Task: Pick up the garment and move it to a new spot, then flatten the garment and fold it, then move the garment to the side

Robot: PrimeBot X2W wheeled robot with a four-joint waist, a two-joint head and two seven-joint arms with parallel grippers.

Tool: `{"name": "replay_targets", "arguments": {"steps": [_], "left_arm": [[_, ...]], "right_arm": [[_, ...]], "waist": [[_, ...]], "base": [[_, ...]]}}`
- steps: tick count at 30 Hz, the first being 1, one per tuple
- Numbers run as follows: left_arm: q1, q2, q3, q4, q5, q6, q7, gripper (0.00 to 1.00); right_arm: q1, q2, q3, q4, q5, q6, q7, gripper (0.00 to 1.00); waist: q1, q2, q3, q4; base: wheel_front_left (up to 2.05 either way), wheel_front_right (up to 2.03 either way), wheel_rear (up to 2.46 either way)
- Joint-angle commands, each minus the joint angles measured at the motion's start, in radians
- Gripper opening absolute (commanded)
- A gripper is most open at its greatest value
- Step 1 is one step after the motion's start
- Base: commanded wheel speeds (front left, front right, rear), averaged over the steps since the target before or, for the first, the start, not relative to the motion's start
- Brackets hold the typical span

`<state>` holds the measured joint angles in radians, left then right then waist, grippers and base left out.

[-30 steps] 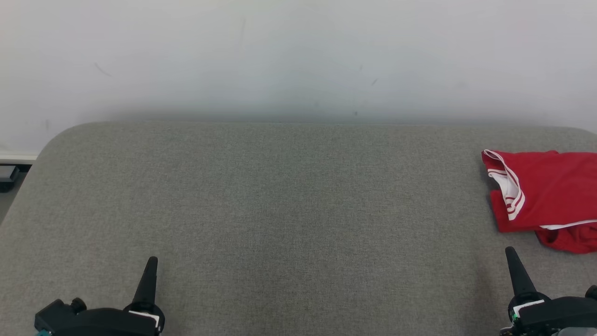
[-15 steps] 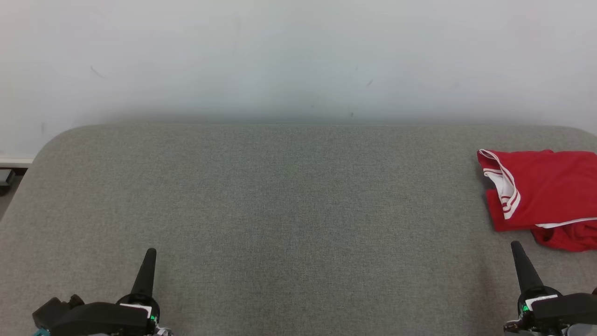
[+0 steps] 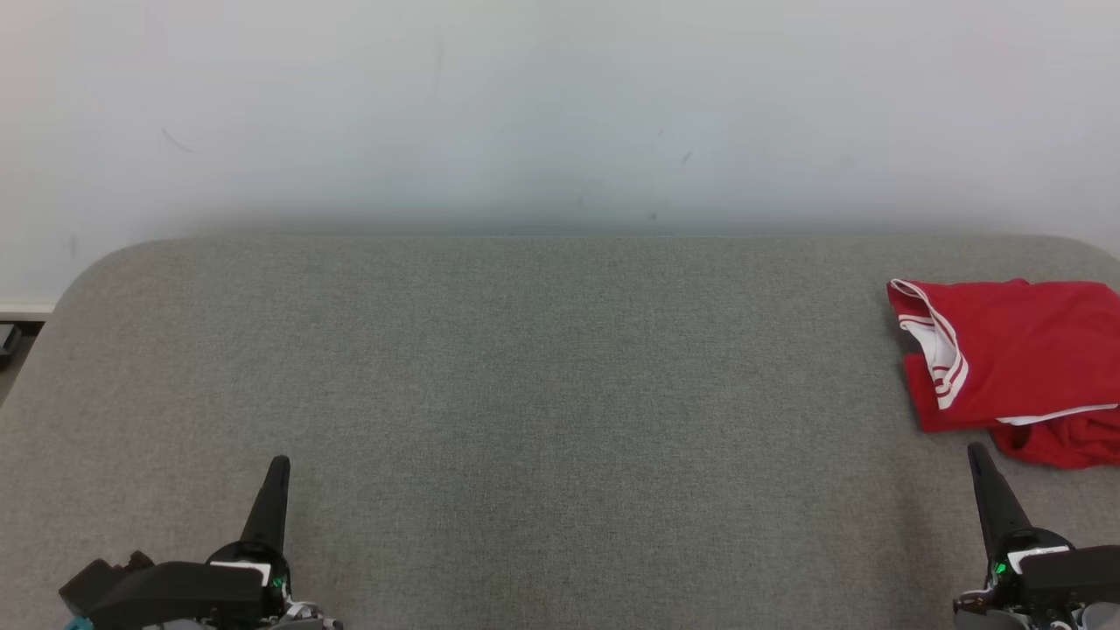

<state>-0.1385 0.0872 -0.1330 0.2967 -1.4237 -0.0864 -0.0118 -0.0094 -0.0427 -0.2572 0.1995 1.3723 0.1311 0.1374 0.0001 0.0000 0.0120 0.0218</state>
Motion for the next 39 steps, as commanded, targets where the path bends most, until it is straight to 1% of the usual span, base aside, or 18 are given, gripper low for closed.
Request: {"name": "replay_targets", "arguments": {"steps": [1,30,35,39], "left_arm": [[-0.023,0.0,0.01,-0.002,-0.023,-0.005,0.005,0.0],[-0.049,-0.033,0.051,0.019,-0.19,-0.041,0.036,0.0],[-0.054,-0.037,0.057,0.022,-0.214,-0.049,0.038,0.0],[-0.052,-0.037,0.057,0.022,-0.217,-0.046,0.039,0.0]], "right_arm": [[-0.016,-0.009,-0.006,-0.007,0.02,0.0,0.005,0.0],[-0.023,-0.011,-0.036,-0.022,0.214,0.0,0.054,0.0],[-0.025,-0.011,-0.041,-0.024,0.24,-0.001,0.061,0.0],[-0.025,-0.011,-0.041,-0.024,0.245,-0.001,0.063,0.0]], "waist": [[-0.0001,0.0,0.0,-0.001],[-0.0001,0.0,-0.007,-0.021],[-0.0001,0.0,-0.009,-0.025],[-0.0001,0.0,-0.009,-0.026]], "base": [[0.0,0.0,0.0],[0.0,0.0,0.0],[0.0,0.0,0.0],[0.0,0.0,0.0]]}}
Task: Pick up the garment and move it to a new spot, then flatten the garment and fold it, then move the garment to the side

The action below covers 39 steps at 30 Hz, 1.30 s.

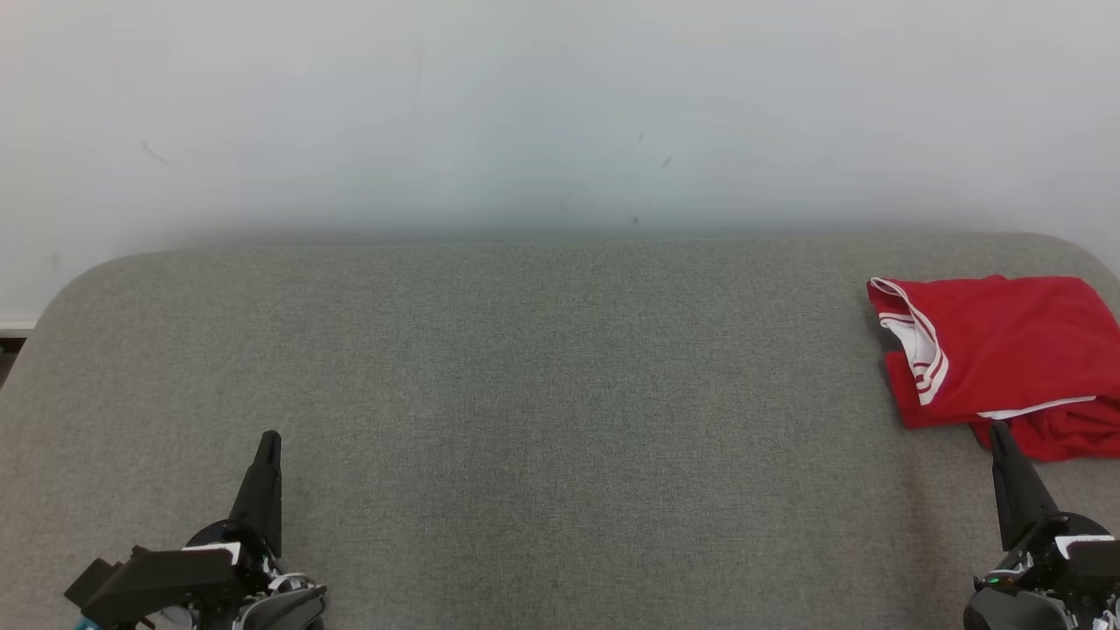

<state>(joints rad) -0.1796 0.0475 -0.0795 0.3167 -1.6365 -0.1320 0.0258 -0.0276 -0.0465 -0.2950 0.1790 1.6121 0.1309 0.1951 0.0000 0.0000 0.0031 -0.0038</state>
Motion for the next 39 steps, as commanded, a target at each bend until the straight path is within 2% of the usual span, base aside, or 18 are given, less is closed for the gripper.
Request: {"name": "replay_targets", "arguments": {"steps": [1,39], "left_arm": [[-0.011,0.003,0.004,0.002,-0.004,-0.001,0.001,0.0],[-0.011,0.003,0.001,0.002,-0.006,-0.001,-0.001,0.0]], "right_arm": [[-0.007,-0.007,-0.003,-0.004,0.005,0.0,0.006,0.0],[-0.007,-0.007,-0.003,-0.004,0.005,0.0,0.005,0.0]], "waist": [[0.0,0.0,0.0,0.0],[0.0,0.0,0.0,0.0]], "base": [[0.0,0.0,0.0],[0.0,0.0,0.0]]}}
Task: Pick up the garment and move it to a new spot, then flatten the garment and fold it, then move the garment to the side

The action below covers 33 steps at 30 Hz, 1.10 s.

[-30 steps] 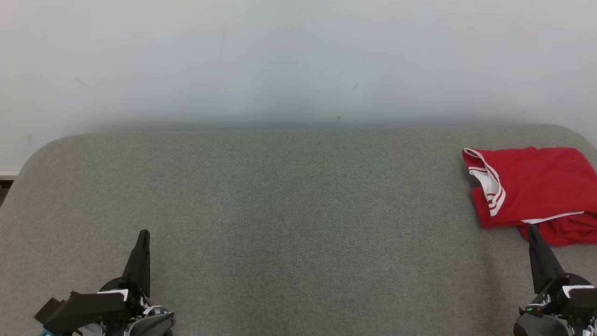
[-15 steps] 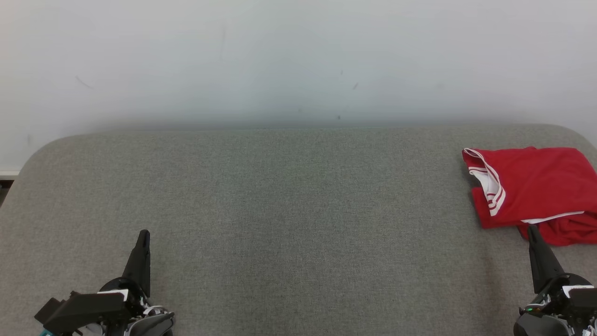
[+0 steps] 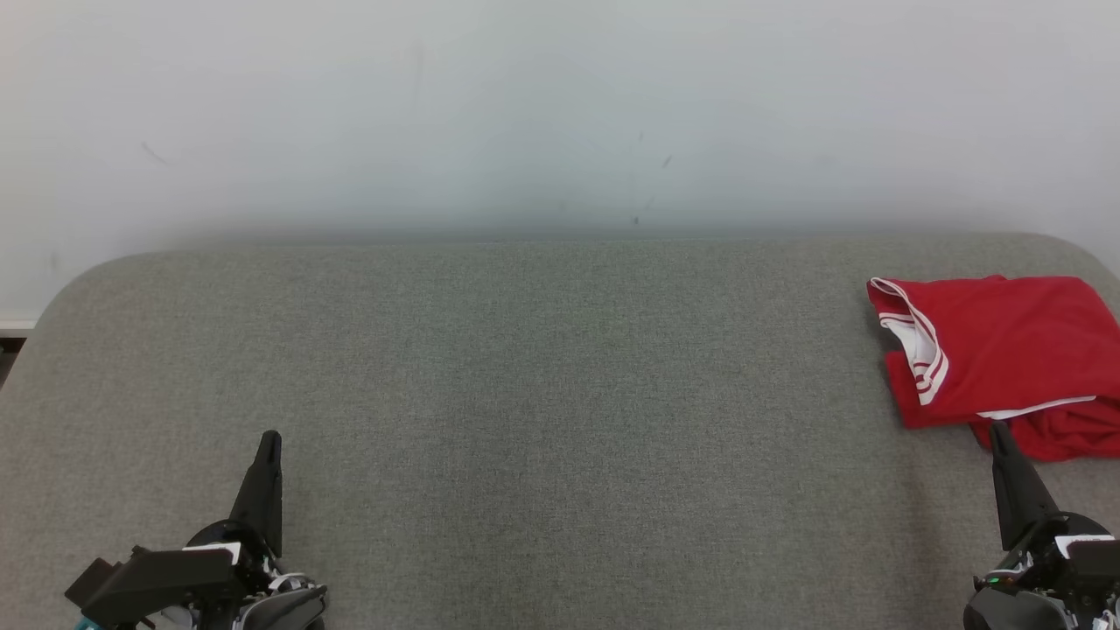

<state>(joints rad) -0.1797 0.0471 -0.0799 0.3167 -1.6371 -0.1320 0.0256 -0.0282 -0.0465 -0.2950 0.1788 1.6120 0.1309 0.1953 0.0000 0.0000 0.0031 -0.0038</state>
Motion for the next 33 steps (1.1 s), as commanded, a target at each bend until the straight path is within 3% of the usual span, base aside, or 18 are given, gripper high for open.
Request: {"name": "replay_targets", "arguments": {"steps": [1,33], "left_arm": [[-0.011,0.003,0.002,0.002,-0.005,-0.001,-0.001,0.0],[-0.011,0.003,0.001,0.002,-0.005,-0.001,-0.001,0.0]], "right_arm": [[-0.006,-0.007,-0.003,-0.003,0.005,0.0,0.005,0.0],[-0.006,-0.007,-0.003,-0.003,0.005,0.0,0.005,0.0]], "waist": [[0.0,0.0,0.0,0.0],[0.0,0.0,0.0,0.0]], "base": [[0.0,0.0,0.0],[0.0,0.0,0.0]]}}
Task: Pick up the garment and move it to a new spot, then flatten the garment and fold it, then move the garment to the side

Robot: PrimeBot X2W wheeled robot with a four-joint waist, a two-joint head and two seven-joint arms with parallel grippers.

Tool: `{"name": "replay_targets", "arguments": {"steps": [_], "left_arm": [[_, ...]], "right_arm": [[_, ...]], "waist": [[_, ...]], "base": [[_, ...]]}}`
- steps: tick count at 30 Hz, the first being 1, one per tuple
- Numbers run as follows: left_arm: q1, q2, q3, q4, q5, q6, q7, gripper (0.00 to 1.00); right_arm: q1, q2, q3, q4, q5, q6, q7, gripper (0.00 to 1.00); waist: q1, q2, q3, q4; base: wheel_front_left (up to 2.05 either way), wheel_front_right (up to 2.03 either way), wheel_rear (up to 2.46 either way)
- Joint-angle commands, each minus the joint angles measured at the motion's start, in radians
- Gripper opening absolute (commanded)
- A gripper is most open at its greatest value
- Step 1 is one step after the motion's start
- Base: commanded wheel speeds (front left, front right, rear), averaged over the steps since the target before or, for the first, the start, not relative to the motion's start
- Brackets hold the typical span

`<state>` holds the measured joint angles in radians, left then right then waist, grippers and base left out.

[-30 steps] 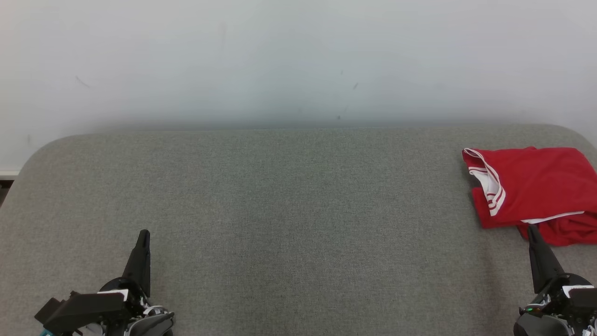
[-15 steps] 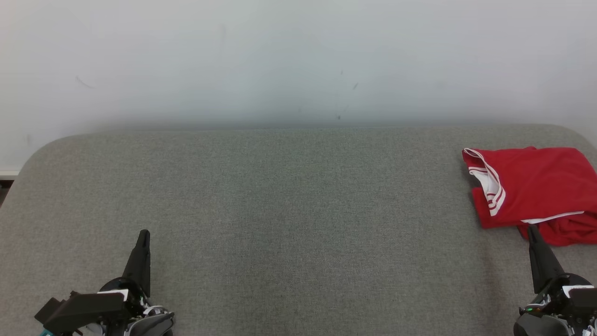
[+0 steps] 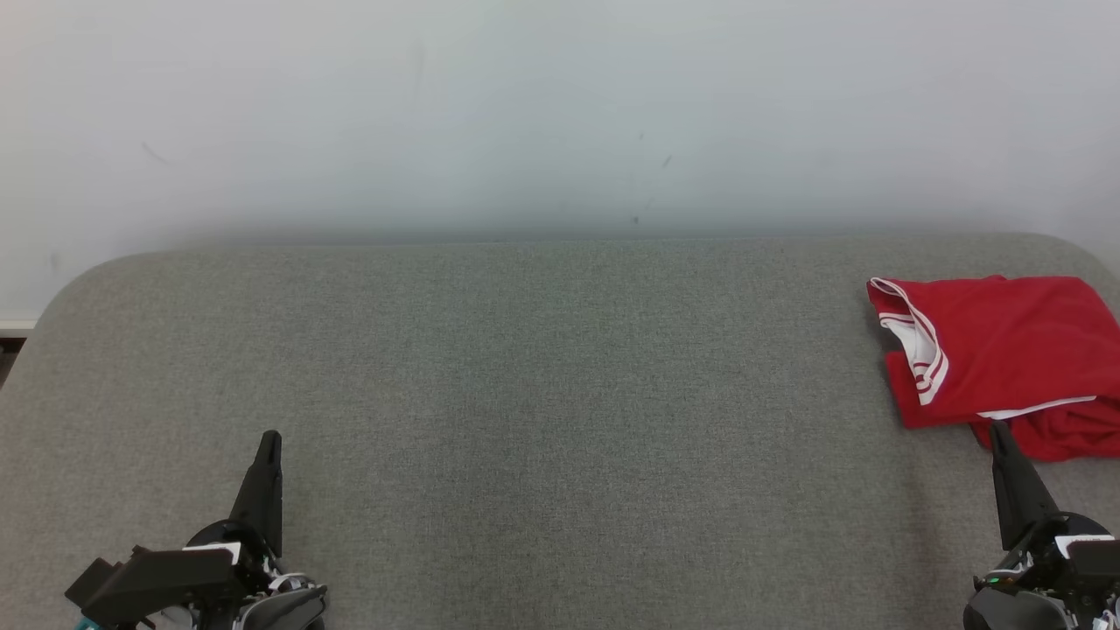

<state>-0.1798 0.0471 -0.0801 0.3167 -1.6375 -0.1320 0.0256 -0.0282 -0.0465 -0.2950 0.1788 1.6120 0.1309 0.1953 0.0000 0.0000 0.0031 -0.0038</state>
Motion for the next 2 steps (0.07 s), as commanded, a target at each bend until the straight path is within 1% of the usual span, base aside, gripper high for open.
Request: {"name": "replay_targets", "arguments": {"steps": [1,2], "left_arm": [[-0.011,0.003,0.001,0.001,-0.005,-0.001,-0.001,0.0],[-0.011,0.003,0.001,0.001,-0.005,-0.001,-0.001,0.0]], "right_arm": [[-0.006,-0.007,-0.003,-0.003,0.005,0.0,0.005,0.0],[-0.006,-0.007,-0.003,-0.003,0.005,0.0,0.005,0.0]], "waist": [[0.0,0.0,0.0,0.0],[0.0,0.0,0.0,0.0]], "base": [[0.0,0.0,0.0],[0.0,0.0,0.0]]}}
